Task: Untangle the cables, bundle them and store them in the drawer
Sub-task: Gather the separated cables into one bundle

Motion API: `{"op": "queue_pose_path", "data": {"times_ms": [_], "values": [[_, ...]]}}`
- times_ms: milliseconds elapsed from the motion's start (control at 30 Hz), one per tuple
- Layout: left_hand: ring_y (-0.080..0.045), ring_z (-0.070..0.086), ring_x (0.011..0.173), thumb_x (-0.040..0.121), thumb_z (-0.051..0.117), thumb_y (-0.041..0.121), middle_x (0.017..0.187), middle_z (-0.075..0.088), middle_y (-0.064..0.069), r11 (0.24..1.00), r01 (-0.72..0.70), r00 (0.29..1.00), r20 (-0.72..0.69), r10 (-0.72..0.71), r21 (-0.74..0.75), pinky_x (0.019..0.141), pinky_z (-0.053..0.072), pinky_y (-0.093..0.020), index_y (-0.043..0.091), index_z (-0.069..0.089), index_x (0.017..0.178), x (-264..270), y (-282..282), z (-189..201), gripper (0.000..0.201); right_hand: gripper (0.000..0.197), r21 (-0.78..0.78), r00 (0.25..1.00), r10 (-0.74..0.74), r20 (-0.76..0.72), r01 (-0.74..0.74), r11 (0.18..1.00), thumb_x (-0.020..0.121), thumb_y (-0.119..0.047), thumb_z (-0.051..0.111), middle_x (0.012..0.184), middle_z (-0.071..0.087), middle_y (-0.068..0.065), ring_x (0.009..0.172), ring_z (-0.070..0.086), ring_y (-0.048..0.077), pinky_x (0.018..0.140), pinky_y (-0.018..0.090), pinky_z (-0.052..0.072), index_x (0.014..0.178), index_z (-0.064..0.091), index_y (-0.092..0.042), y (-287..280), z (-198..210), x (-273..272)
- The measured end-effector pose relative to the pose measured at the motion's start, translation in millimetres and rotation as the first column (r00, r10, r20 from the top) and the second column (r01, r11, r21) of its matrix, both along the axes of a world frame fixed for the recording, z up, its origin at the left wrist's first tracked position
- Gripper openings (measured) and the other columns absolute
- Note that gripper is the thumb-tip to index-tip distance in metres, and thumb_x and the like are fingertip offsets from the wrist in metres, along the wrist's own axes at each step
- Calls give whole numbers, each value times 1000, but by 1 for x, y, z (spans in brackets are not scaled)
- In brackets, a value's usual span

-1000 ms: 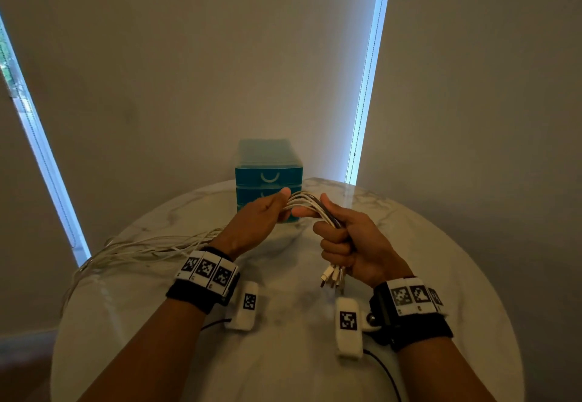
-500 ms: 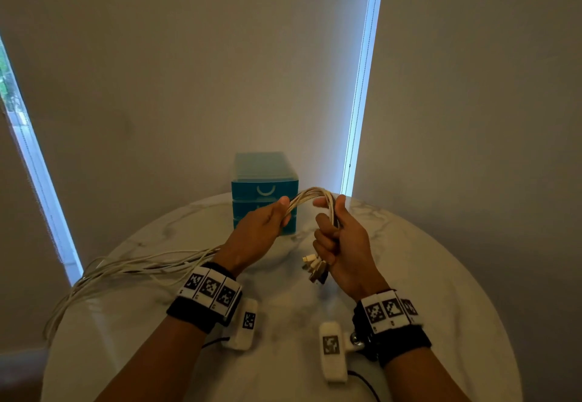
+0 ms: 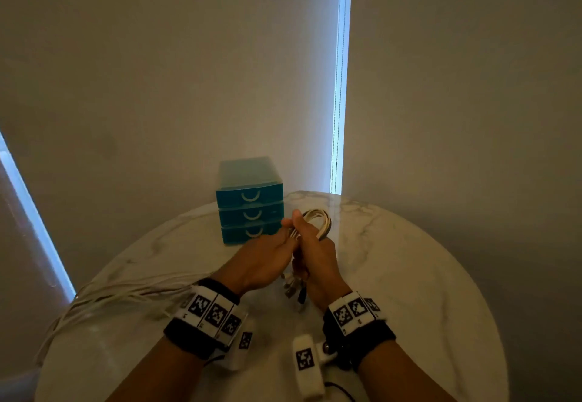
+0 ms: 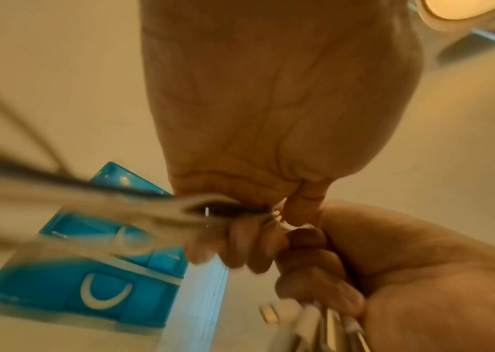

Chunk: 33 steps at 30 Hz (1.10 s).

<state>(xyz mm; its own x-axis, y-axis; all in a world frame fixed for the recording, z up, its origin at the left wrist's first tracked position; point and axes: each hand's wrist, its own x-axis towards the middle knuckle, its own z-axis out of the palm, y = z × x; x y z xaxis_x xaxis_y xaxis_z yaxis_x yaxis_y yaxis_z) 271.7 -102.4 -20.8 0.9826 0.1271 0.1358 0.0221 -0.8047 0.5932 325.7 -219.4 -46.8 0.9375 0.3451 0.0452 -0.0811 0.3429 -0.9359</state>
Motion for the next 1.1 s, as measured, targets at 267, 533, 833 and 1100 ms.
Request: {"op": "queue_pose_path", "data": {"times_ms": [267, 533, 833, 1100], "values": [[-18, 62, 121, 92, 56, 69, 136, 63, 7, 867, -28, 997, 81, -14, 497, 102, 47, -40, 32, 58, 143, 7, 11, 83, 63, 44, -145, 997, 74, -14, -75, 987, 106, -41, 62, 54, 43, 1, 42, 34, 13, 41, 24, 29, 68, 61, -20, 4, 1, 0], [-17, 71, 93, 94, 69, 33, 109, 73, 7, 375, 35, 980, 41, -194, 926, 74, 36, -30, 30, 75, 115, 35, -31, 100, 22, 27, -275, 994, 87, 70, -65, 959, 98, -26, 68, 54, 45, 5, 43, 38, 16, 48, 29, 33, 76, 67, -10, -1, 9, -17], [-23, 70, 96, 97, 70, 20, 135, 57, 1, 251, -1, 961, 71, -268, 968, 67, 40, -35, 30, 66, 132, 33, -52, 112, 36, 24, -307, 988, 143, -60, -154, 939, 96, -25, 67, 60, 51, 5, 50, 41, 16, 52, 29, 37, 78, 60, -12, -9, 26, -20], [-22, 68, 89, 102, 68, 11, 99, 74, -3, -14, 59, 957, -60, -285, 998, 68, 40, -33, 10, 72, 101, 39, -66, 101, 4, 29, -508, 975, 222, -4, -193, 839, 105, -20, 54, 65, 48, 6, 54, 42, 17, 57, 31, 39, 77, 50, -14, -5, 21, -23]]}}
